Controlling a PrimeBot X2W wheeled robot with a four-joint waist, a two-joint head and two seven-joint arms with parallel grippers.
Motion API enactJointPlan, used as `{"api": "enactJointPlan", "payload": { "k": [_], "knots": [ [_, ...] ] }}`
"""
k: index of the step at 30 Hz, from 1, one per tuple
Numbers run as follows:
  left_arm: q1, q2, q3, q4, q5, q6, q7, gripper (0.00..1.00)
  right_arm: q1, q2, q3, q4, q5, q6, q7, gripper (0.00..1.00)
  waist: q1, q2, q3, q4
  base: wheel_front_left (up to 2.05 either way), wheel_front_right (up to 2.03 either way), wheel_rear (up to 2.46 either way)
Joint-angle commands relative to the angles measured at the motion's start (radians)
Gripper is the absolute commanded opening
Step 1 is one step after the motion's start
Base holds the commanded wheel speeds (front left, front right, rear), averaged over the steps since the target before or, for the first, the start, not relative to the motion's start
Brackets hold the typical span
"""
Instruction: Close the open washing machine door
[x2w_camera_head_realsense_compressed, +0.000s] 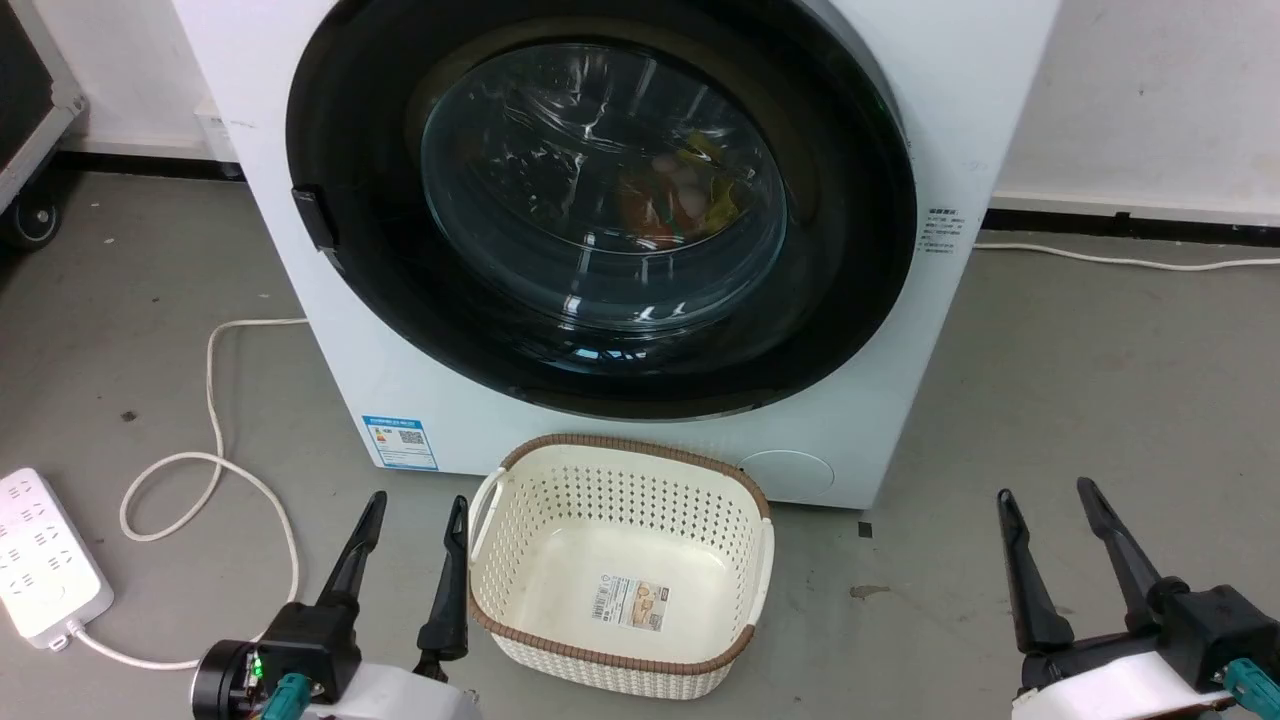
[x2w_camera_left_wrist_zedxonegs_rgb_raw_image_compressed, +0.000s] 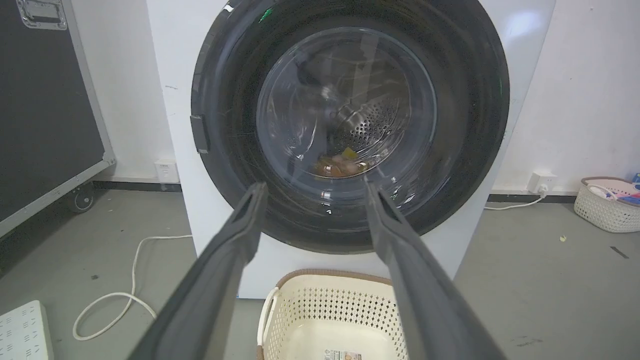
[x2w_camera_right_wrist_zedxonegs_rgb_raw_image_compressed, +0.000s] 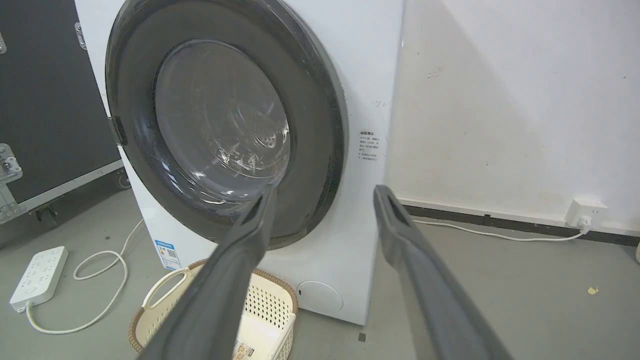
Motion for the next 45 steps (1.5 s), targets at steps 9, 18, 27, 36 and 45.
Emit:
{"api": "enactJointPlan", "payload": {
  "k": [9,18,27,36,45],
  "knots": [
    [0.000,0.000,-0.002,0.001,-0.021,0.002,0.007,0.00,-0.001,0.000,0.003,0.000,-0.001,0.000,0.007,0.00,0.0000,0.0000,-0.001,0.003,0.00,0.00,0.00],
    [-0.001,0.000,0.001,-0.005,-0.013,0.009,0.026,0.00,-0.001,0.000,0.008,-0.005,-0.006,0.000,0.025,0.00,0.0000,0.0000,0.000,0.001,0.00,0.00,0.00],
    [-0.001,0.000,0.004,-0.011,-0.006,0.016,0.044,0.00,-0.002,0.001,0.012,-0.011,-0.010,0.000,0.044,0.00,0.0000,0.0000,0.001,0.000,0.00,0.00,0.00],
    [-0.002,0.000,0.008,-0.017,0.002,0.023,0.063,0.00,-0.003,0.001,0.017,-0.016,-0.014,0.000,0.062,0.00,0.0000,0.0000,0.002,-0.002,0.00,0.00,0.00],
    [-0.002,0.000,0.011,-0.023,0.010,0.030,0.081,0.00,-0.004,0.001,0.022,-0.021,-0.018,0.000,0.081,0.00,0.0000,0.0000,0.003,-0.004,0.00,0.00,0.00]
  ]
}}
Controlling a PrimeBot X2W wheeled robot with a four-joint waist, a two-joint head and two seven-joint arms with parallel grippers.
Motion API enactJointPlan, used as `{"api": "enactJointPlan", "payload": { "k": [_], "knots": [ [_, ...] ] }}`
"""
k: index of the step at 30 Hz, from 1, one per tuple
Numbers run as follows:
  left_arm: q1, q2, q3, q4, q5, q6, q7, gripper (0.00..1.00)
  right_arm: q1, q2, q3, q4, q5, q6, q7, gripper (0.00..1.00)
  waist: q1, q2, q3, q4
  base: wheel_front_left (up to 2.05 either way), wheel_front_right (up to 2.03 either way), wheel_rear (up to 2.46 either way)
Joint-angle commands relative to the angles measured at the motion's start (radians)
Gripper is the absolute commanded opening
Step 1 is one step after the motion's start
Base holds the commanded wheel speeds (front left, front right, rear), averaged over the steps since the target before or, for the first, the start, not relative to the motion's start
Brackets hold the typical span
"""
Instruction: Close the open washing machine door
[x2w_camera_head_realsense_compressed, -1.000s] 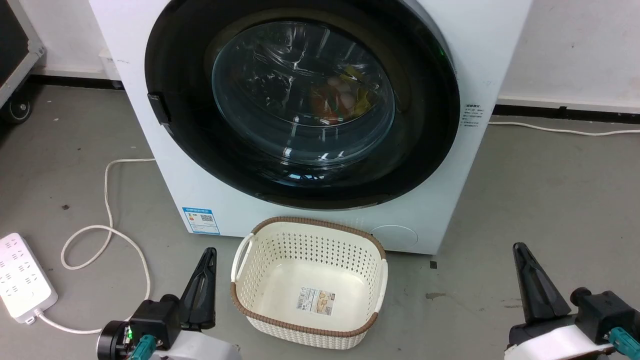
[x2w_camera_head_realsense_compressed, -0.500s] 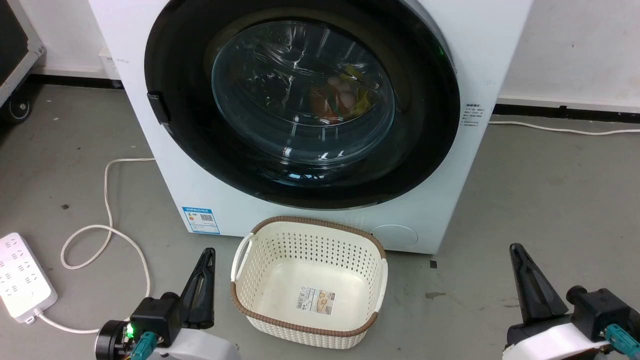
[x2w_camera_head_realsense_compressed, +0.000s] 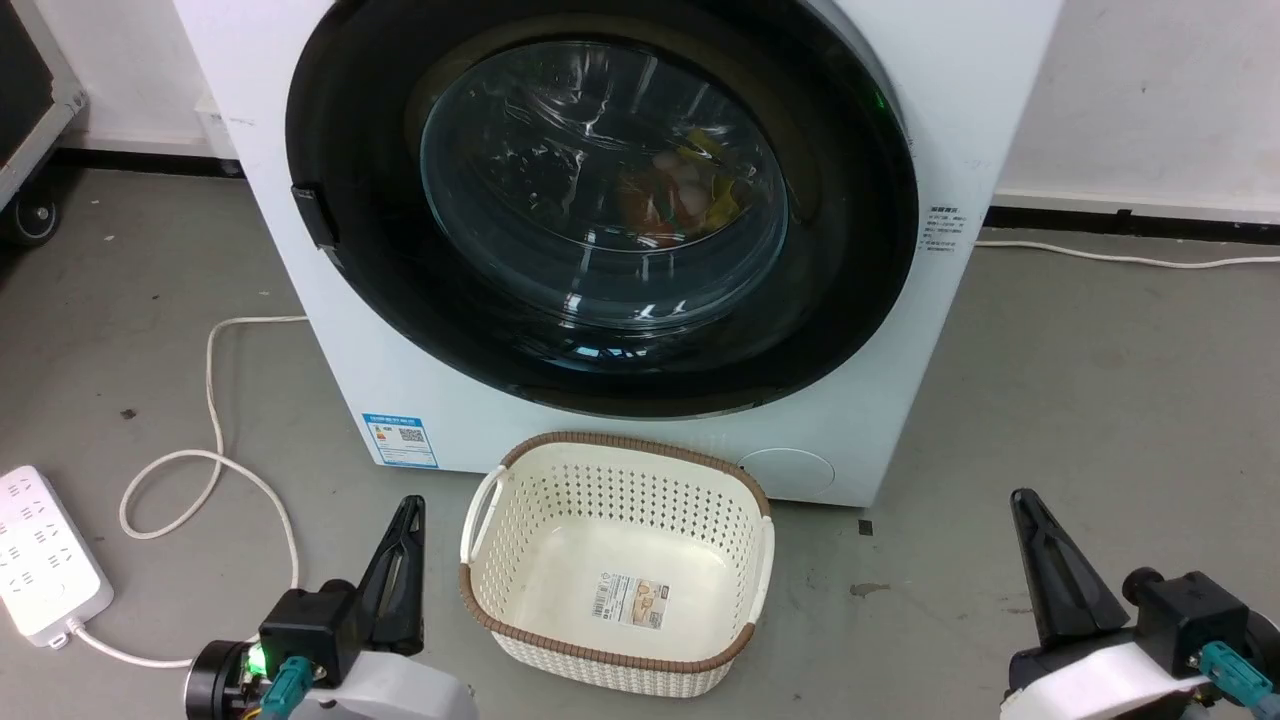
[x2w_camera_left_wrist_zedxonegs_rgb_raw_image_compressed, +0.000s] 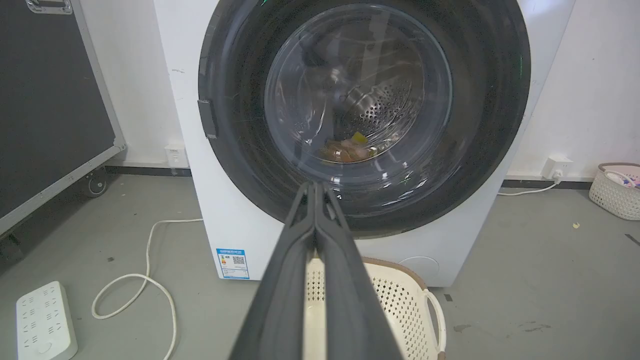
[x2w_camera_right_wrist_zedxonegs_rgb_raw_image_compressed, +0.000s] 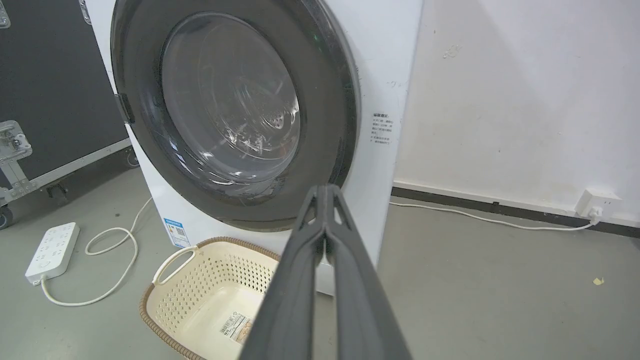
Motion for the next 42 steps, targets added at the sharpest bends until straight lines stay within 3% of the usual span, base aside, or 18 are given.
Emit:
{"api": "enactJointPlan", "payload": {
  "k": [1,42],
  "knots": [
    [-0.002,0.000,0.003,-0.007,0.009,0.005,0.007,0.00,-0.004,0.002,0.002,-0.007,-0.009,0.000,0.007,0.00,0.0000,0.0000,0.000,0.000,0.00,0.00,0.00],
    [-0.004,0.000,0.019,-0.034,0.044,0.038,0.091,0.00,-0.008,0.003,0.024,-0.031,-0.029,0.000,0.091,0.00,0.0000,0.0000,0.004,-0.008,0.00,0.00,0.00]
  ]
}}
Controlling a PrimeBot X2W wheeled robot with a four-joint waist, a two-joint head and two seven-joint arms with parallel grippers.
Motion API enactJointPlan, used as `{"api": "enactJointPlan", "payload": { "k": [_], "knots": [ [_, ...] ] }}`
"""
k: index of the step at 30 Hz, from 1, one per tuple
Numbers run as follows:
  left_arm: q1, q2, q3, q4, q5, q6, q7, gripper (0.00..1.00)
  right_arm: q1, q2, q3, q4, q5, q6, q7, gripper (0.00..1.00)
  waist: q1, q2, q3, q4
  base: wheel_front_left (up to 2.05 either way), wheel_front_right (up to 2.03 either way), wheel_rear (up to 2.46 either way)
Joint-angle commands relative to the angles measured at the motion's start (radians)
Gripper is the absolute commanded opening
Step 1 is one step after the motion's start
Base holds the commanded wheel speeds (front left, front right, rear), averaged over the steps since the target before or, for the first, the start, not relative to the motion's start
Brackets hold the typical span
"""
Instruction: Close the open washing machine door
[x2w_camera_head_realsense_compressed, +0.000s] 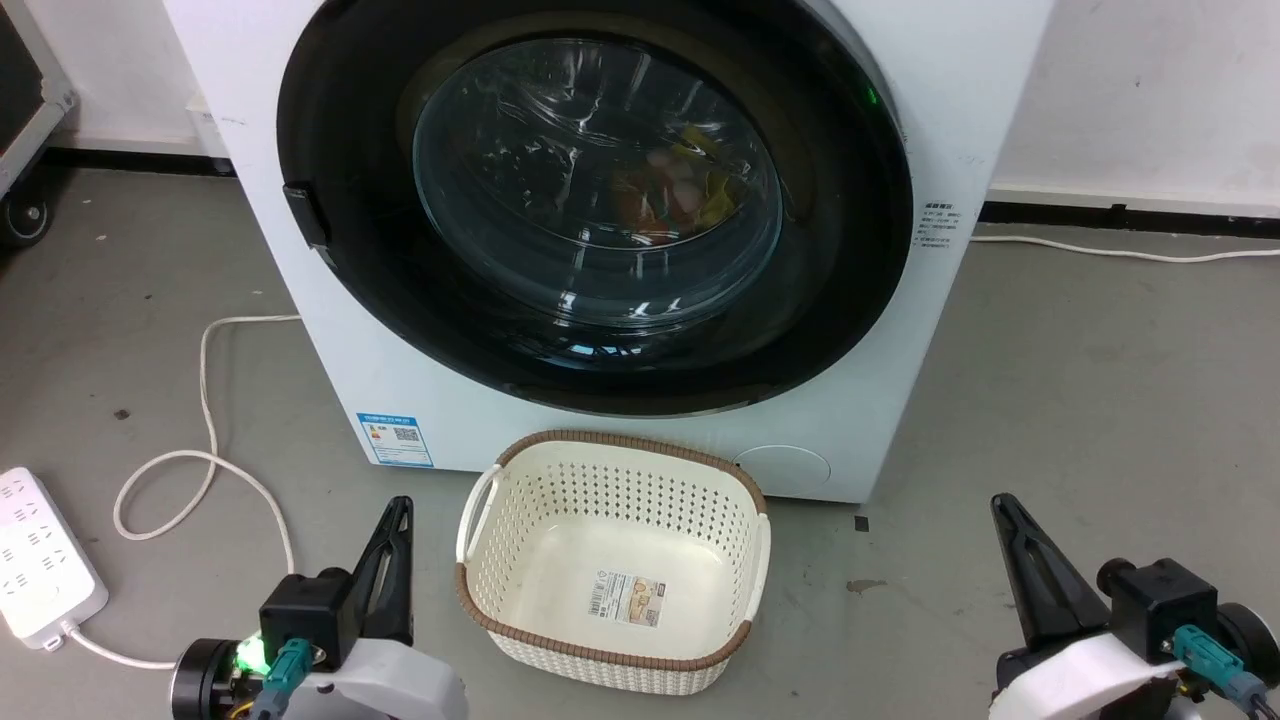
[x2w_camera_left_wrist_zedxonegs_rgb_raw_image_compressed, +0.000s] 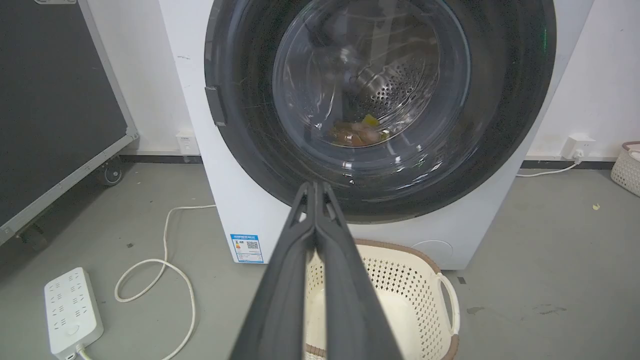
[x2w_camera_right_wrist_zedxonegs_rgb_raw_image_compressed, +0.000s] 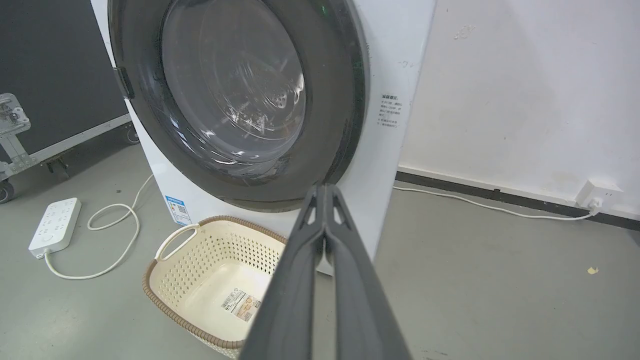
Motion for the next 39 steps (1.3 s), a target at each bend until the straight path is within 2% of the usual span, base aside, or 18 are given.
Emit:
{"api": "enactJointPlan", "payload": {
  "k": [1,39],
  "knots": [
    [-0.003,0.000,0.003,-0.006,0.008,0.008,0.007,0.00,-0.008,0.003,0.003,-0.007,-0.006,0.000,0.007,0.00,0.0000,0.0000,0.000,0.000,0.00,0.00,0.00],
    [-0.005,0.000,0.017,-0.031,0.041,0.039,0.084,0.00,-0.011,0.005,0.023,-0.029,-0.024,-0.001,0.085,0.00,0.0000,0.0000,0.004,-0.007,0.00,0.00,0.00]
  ]
}}
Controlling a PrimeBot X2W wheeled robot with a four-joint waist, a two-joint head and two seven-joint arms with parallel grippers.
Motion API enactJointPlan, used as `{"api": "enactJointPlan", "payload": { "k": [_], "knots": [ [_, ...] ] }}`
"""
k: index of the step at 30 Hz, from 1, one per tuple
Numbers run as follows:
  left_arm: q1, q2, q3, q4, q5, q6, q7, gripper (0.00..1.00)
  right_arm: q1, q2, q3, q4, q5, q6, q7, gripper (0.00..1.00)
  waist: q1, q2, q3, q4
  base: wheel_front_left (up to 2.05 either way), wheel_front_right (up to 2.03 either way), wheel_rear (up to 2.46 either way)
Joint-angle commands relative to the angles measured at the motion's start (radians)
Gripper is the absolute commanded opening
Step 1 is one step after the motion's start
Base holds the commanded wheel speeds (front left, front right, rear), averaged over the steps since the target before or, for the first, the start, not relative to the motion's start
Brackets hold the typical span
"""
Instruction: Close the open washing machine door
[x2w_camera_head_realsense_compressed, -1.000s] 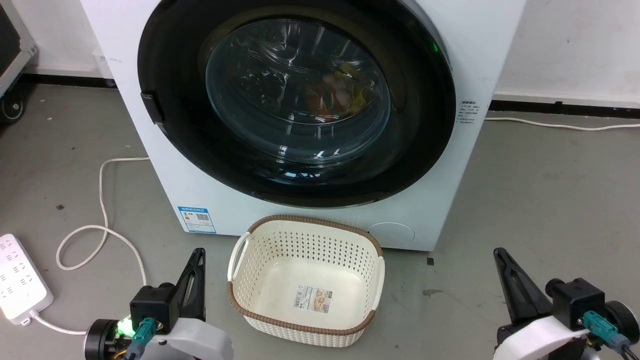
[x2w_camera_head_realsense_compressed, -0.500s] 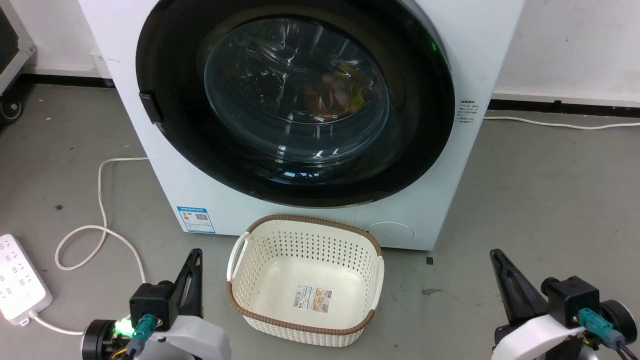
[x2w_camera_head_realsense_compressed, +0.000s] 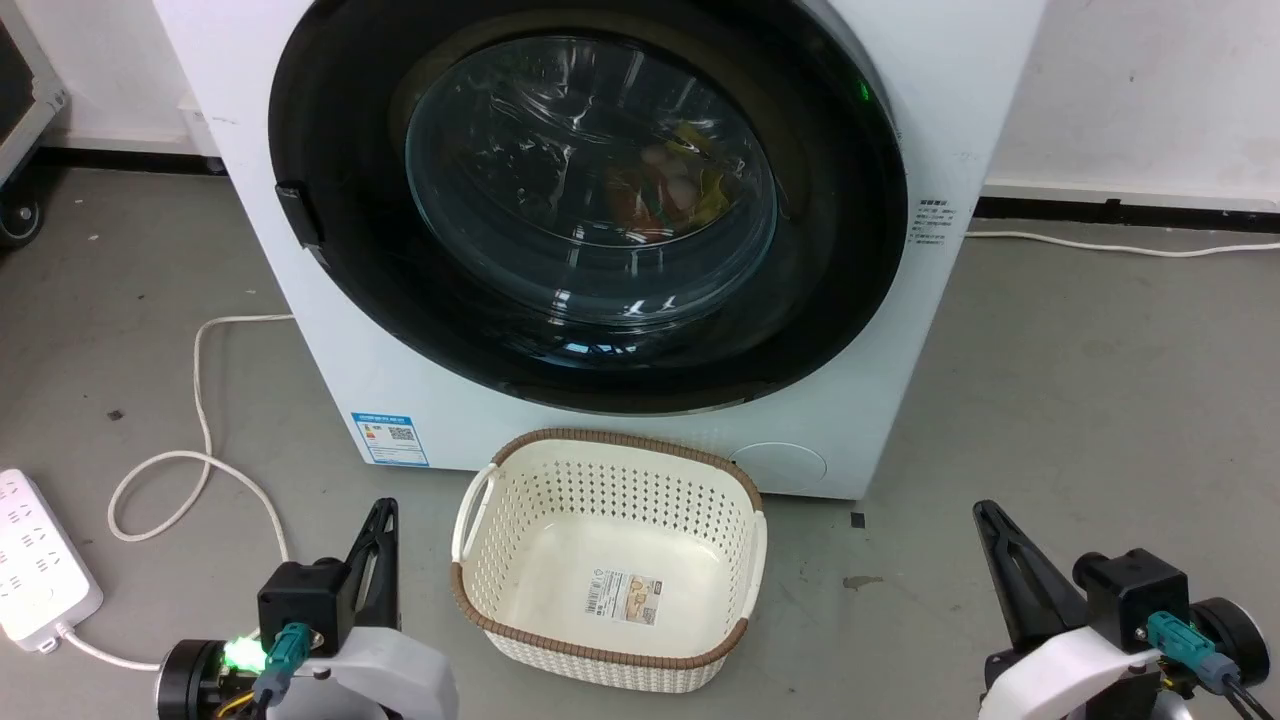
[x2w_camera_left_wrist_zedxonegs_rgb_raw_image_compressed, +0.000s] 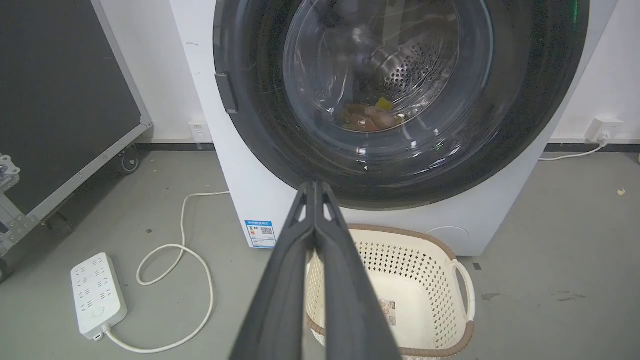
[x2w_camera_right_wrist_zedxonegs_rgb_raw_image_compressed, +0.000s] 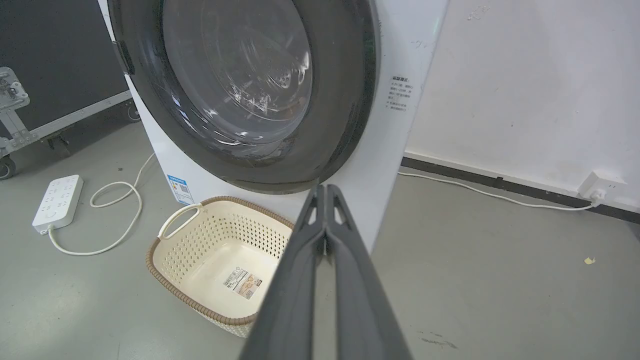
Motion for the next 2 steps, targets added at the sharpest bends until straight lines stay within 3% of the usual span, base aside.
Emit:
{"api": "enactJointPlan", "payload": {
  "k": [1,2],
  "knots": [
    [-0.005,0.000,0.004,-0.006,0.008,0.007,0.005,0.00,-0.011,0.005,0.002,-0.009,-0.007,-0.001,0.003,0.00,0.0000,-0.0001,0.000,0.000,0.00,0.00,0.00],
    [-0.005,0.000,0.004,-0.007,0.009,0.008,0.007,0.00,-0.011,0.005,0.003,-0.010,-0.007,-0.001,0.005,0.00,0.0000,-0.0001,0.000,0.000,0.00,0.00,0.00]
  ]
}}
